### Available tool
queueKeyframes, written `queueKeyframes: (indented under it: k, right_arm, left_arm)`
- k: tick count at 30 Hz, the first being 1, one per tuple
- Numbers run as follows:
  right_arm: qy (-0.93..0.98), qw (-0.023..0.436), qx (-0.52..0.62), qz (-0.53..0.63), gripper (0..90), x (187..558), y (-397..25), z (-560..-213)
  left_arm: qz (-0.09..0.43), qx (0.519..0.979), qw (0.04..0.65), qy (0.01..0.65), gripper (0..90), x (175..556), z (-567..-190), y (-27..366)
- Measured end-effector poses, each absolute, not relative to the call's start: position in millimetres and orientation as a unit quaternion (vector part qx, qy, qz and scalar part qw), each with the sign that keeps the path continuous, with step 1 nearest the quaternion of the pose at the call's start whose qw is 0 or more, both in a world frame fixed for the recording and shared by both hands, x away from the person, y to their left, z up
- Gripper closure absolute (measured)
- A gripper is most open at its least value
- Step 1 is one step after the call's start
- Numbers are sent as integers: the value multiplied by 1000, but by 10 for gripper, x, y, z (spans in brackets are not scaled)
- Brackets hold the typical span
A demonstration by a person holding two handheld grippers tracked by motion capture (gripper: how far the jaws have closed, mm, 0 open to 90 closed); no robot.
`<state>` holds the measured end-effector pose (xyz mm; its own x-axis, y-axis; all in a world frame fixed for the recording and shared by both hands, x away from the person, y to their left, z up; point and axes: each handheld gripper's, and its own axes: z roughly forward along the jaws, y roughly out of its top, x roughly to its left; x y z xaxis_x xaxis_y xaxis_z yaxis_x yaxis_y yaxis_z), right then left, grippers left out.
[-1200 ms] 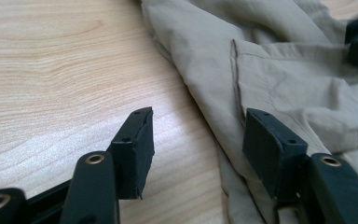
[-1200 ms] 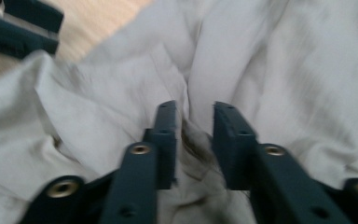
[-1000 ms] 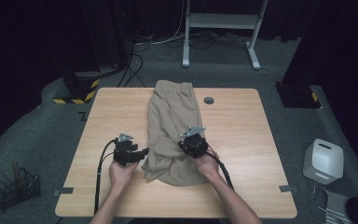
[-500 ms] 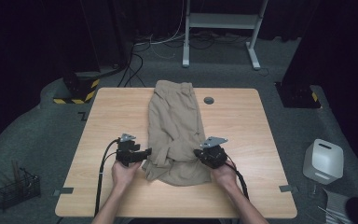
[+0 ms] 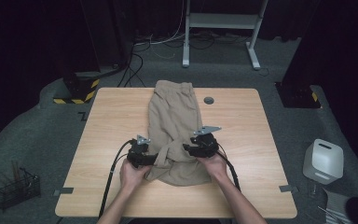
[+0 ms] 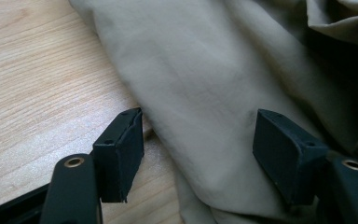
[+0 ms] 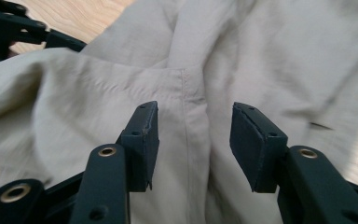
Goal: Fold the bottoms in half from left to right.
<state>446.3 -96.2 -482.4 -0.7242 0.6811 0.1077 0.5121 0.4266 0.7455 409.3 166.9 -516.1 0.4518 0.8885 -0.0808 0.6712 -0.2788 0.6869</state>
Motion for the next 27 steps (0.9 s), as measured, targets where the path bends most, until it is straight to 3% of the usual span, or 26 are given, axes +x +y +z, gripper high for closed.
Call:
queueKeyframes:
  k: [2,7,12,21,27]
  right_arm:
    - [841,92,361,392,565,4533,-910,-4879]
    - [852,82,343,387,884,4482,-923,-4938]
    - [859,130,301,394,893,4188,-1118,-4866]
    - [861,128,298,392,875,3661,-1609,-5015]
    - [847,126,301,420,682,3586,-1708,-4955]
  left_arm:
    - [165,784,333,497,337,4086,-5159,1659]
    - [167,791,329,488,413,4040,-5146,1660]
    - [172,791,328,488,493,4012,-5150,1678]
    - [169,790,330,488,537,3967,-5147,1699]
    - [161,790,336,486,582,3904,-5132,1719]
